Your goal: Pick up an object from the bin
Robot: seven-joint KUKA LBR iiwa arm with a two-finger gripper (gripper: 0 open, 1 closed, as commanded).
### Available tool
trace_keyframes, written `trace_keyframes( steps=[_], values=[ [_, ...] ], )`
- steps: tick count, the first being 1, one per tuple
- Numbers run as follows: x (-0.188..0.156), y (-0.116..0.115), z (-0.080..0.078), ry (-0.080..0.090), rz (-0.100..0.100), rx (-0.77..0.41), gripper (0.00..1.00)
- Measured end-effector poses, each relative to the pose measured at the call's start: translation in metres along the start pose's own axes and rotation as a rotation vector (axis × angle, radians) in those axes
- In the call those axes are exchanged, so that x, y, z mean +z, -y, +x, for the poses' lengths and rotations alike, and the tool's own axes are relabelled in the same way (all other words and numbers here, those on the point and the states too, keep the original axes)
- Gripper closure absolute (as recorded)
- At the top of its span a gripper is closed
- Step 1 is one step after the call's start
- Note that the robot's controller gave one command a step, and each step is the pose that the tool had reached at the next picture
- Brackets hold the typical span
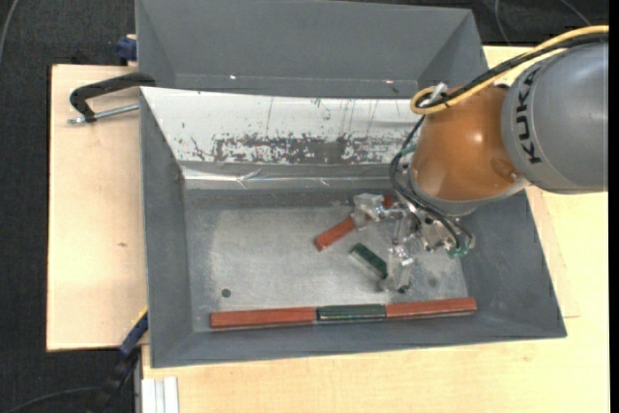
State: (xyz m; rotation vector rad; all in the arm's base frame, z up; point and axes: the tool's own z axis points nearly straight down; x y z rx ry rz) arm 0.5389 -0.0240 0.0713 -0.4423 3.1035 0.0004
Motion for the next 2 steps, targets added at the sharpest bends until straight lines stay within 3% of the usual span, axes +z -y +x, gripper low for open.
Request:
trace_keyframes(
  steps=[1,2],
  values=[
    [-0.0029,-0.0003,-0.0029,0.007,0.002,-0.001,1.00],
    [0.0000,-0.0010,0.0000,-0.002,-0.001,-0.001,0.00]
  ],
)
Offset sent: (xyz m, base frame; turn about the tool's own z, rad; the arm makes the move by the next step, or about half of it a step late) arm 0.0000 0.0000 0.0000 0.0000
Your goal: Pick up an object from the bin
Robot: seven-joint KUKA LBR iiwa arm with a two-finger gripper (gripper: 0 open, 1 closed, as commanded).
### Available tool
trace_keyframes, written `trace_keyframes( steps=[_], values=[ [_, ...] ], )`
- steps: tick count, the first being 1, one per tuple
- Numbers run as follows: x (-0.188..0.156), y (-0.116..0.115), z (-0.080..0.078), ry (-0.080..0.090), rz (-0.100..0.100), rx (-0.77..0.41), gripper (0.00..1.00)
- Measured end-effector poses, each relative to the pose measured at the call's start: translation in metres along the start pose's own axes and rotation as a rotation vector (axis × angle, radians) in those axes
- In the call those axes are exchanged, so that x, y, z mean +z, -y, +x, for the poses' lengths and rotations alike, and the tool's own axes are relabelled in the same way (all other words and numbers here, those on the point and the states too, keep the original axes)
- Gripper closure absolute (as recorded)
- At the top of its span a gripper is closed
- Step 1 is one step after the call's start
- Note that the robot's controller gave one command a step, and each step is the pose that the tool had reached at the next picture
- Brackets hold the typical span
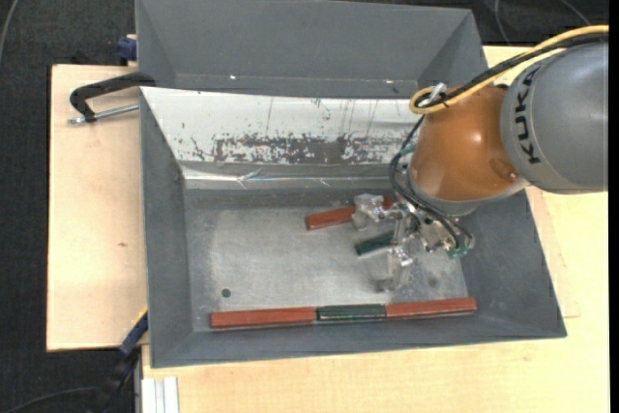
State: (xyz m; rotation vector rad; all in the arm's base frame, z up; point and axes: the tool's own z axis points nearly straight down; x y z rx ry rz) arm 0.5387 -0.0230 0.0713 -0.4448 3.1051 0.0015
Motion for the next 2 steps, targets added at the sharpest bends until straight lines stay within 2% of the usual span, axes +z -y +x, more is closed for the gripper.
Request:
trace_keyframes(
  steps=[1,2],
  values=[
    [0.000,0.000,0.000,0.000,0.000,0.000,1.00],
    [-0.149,-0.022,0.002,0.010,0.003,-0.016,1.00]
  ],
)
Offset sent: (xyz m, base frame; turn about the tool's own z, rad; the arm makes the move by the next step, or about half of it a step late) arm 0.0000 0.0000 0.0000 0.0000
